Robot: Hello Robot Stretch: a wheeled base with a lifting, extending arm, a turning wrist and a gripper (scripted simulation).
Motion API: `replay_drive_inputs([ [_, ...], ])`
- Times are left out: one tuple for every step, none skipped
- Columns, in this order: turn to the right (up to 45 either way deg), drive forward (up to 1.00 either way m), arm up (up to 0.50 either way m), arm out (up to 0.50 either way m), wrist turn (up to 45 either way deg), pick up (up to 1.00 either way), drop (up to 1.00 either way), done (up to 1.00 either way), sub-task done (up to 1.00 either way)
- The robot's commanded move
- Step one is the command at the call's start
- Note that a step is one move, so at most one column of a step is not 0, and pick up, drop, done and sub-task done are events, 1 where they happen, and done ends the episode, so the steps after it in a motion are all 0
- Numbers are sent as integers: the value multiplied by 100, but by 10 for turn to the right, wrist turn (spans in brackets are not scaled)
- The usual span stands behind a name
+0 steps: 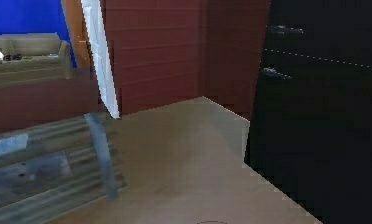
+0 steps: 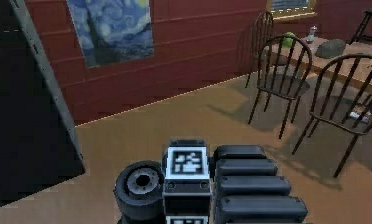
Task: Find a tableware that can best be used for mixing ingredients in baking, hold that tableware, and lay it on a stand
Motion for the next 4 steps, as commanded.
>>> replay_drive_inputs([
  [0,100,0,0,0,0,0,0,0],
  [60,0,0,0,0,0,0,0,0],
  [0,35,0,0,0,0,0,0,0],
  [-360,0,0,0,0,0,0,0,0],
])
